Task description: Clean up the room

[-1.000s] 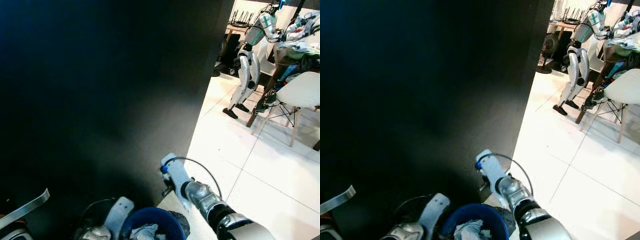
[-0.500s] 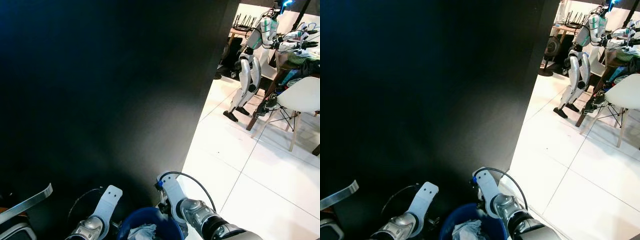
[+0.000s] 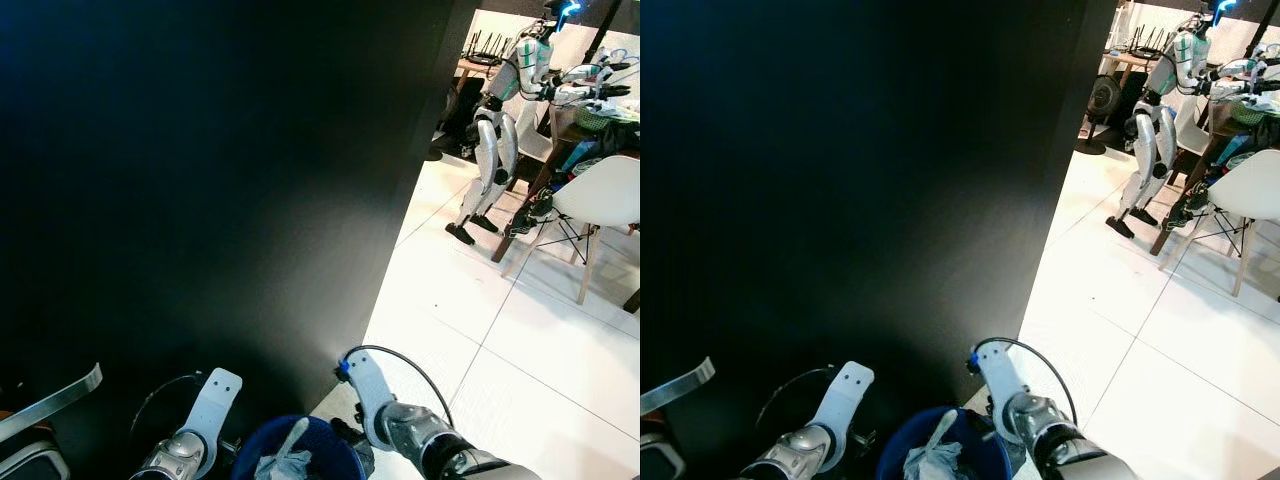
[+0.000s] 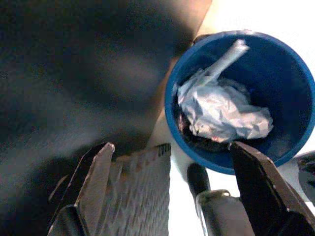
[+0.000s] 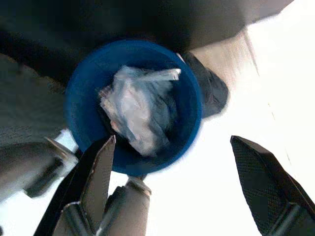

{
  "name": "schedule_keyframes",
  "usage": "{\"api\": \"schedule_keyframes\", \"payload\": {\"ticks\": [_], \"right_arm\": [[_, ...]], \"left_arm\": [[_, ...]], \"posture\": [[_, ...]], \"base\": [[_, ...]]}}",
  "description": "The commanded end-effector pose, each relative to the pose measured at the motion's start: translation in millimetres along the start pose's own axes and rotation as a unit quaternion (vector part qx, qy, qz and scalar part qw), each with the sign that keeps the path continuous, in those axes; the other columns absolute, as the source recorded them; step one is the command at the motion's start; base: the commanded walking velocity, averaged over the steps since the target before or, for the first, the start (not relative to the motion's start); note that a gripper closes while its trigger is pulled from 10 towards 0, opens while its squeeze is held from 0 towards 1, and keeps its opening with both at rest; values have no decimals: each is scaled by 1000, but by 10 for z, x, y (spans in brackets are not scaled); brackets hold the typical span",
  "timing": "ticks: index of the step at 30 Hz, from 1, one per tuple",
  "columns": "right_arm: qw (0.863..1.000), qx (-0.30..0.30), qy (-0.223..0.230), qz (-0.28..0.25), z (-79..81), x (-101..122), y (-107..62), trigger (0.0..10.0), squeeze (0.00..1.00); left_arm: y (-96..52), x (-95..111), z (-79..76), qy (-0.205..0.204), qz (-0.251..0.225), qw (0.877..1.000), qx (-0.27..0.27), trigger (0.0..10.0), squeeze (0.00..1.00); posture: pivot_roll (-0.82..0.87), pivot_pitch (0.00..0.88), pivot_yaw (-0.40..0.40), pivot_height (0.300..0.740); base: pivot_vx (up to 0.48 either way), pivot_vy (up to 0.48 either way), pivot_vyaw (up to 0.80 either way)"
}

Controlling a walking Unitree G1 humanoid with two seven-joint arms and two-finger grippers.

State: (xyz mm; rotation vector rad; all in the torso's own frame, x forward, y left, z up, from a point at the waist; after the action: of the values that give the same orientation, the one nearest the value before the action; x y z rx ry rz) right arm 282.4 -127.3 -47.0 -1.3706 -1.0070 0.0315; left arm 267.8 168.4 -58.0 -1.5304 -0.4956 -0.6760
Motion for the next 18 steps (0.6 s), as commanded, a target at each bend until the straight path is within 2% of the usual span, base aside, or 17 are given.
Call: {"api": "schedule_keyframes", "payload": {"ticks": [1,2,3,4,5,6,9,10,13,14,15,16,17,18], "right_arm": [[1000,-8,8,10,-35,-65,-11,10000,843],[999,-26,5,27,-106,-210,-40,10000,263],[999,-26,5,27,-106,-210,-40,10000,263],[998,-47,11,48,-179,-392,-79,10000,0],[998,-47,11,48,-179,-392,-79,10000,0],[995,-68,28,68,-237,-586,-126,10000,0],[995,-68,28,68,-237,-586,-126,10000,0],[991,-87,50,93,-268,-820,-185,10000,0],[991,-87,50,93,-268,-820,-185,10000,0],[983,-101,75,130,-240,-1161,-273,10000,0],[983,-101,75,130,-240,-1161,-273,10000,0],[975,-107,90,171,-153,-1506,-376,10000,0],[975,-107,90,171,-153,-1506,-376,10000,0],[969,-109,94,199,-78,-1725,-452,10000,0]], "left_arm": [[0,-6,1,-7,1,1000,0,10000,0],[0,-30,-13,-12,4,1000,-2,10000,0],[0,-30,-13,-12,4,1000,-2,10000,0],[-2,-58,-20,-20,8,1000,-2,10000,0],[-2,-58,-20,-20,8,1000,-2,10000,0],[-5,-85,-24,-24,11,1000,-1,10000,0],[-5,-85,-24,-24,11,1000,-1,10000,0],[-10,-126,-24,-24,16,1000,1,10000,0],[-10,-126,-24,-24,16,1000,1,10000,0],[-22,-207,-14,-33,26,999,5,10000,0],[-22,-207,-14,-33,26,999,5,10000,0],[-43,-319,11,-58,40,997,13,10000,0],[-43,-319,11,-58,40,997,13,10000,0],[-61,-402,32,-76,50,996,19,10000,0]], "posture": [[110,0,-115,735],[112,0,-116,735],[112,0,-116,735],[112,0,-116,735],[112,0,-116,735],[111,0,-112,735],[111,0,-112,735],[109,0,-111,735],[109,0,-111,735],[103,0,-98,735],[103,0,-98,735],[103,0,-87,735],[103,0,-87,735],[102,0,-82,735]], "base": [[0,0,0],[0,0,0],[0,0,0],[0,0,0],[0,0,0],[0,0,0],[0,0,0],[-379,0,0],[-379,0,0],[-439,0,0],[-439,0,0],[-469,0,0],[-469,0,0],[-476,0,0]]}}
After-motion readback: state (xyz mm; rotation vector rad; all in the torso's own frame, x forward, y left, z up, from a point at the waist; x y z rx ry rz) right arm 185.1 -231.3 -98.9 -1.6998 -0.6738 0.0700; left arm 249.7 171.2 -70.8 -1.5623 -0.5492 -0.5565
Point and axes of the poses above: a point about 5 cm out from each wrist's last joint towards the gripper, its own y axis pointing out of the wrist towards the gripper, its own x axis along the axis of the wrist's last joint, z = x × y, the point moved 2 cm from there along y, pointing out of the wrist towards the gripper, and after that the axes turned 14 degrees about -y, right-handed, at the moved point
